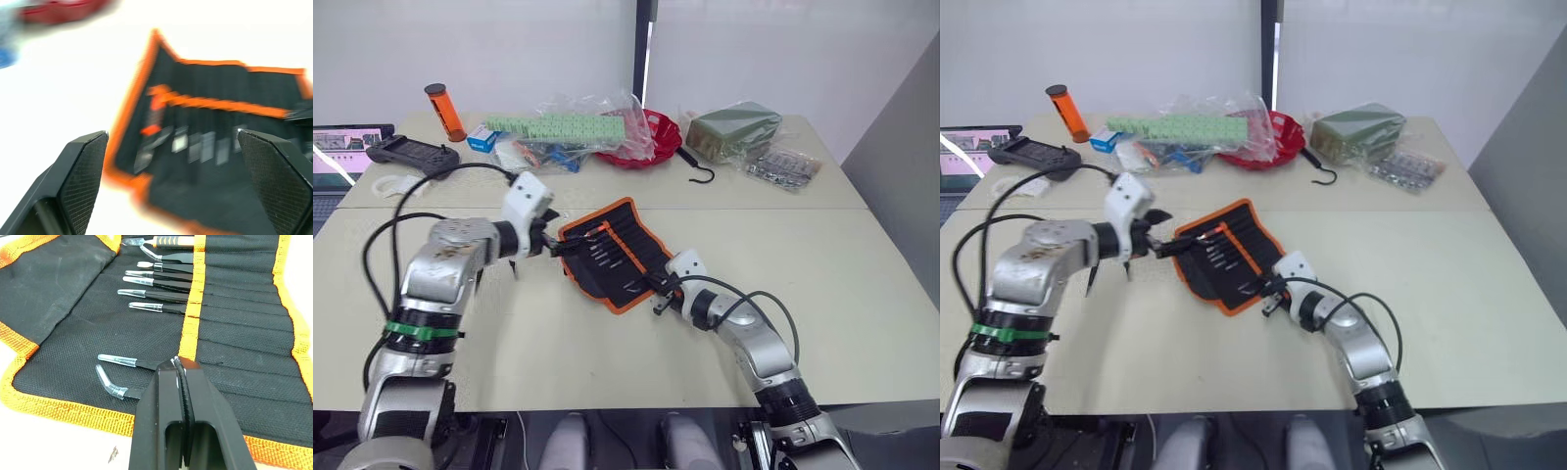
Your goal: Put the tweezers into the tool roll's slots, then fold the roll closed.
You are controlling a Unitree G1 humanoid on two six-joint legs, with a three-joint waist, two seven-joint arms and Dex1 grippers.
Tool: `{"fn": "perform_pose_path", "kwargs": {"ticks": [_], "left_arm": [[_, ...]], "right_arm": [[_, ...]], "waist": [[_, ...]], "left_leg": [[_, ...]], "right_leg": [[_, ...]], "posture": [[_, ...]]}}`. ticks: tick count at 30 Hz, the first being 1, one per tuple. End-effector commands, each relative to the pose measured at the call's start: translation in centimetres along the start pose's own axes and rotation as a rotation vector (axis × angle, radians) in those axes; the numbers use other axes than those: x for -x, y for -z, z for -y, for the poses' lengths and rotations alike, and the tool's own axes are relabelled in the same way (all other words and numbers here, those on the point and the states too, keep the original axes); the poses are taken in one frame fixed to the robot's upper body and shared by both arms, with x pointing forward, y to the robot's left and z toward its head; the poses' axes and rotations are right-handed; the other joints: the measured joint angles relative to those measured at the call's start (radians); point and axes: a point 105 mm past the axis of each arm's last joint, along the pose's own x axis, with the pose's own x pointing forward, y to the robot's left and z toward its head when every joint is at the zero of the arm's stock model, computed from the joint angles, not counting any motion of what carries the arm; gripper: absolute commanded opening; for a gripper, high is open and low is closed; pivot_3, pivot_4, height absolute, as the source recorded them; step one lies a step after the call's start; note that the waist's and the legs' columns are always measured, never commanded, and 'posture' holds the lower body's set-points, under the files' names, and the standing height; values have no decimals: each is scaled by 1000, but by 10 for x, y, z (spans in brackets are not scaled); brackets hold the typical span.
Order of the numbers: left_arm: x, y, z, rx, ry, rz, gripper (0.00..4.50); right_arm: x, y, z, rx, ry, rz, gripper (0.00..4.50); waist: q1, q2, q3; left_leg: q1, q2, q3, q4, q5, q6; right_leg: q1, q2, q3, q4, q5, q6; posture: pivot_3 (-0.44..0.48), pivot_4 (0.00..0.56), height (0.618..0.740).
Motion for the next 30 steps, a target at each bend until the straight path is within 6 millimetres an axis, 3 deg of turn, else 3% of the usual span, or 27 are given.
{"fn": "perform_pose_path", "kwargs": {"ticks": [1,7,11,14,22,30], "left_arm": [[51,10,-30,46,-175,32,4470],[128,52,-51,160,-423,67,4470],[177,91,-32,204,-512,55,4470],[200,116,-15,215,-559,6,4470],[232,142,29,312,-627,0,4470],[234,153,38,359,-670,-5,4470]], "right_arm": [[5,30,4,-47,20,-93,0],[2,32,1,-37,-17,-100,0],[-2,33,3,-31,-26,-102,0],[-5,34,0,-24,-51,-106,0],[-9,34,-10,-17,-98,-110,0],[-8,36,-10,-10,-116,-120,0]], "waist": [[-3,0,0],[3,-1,-1],[-1,-2,-1],[2,-2,-1],[4,-8,-5],[-1,-8,-5]], "left_leg": [[0,0,0,0,0,0],[1,1,0,-1,0,0],[6,1,3,-3,0,0],[7,3,3,-4,0,-1],[8,6,3,-3,-2,-3],[8,8,7,-3,-3,-4]], "right_leg": [[0,0,0,0,0,0],[1,0,0,0,0,0],[4,-2,2,-2,1,-2],[4,-1,1,-2,-1,-5],[5,0,0,-3,-7,-15],[4,1,0,-3,-5,-11]], "posture": [[0,150,740],[0,150,740],[0,150,740],[0,150,740],[0,150,740],[0,150,740]]}}
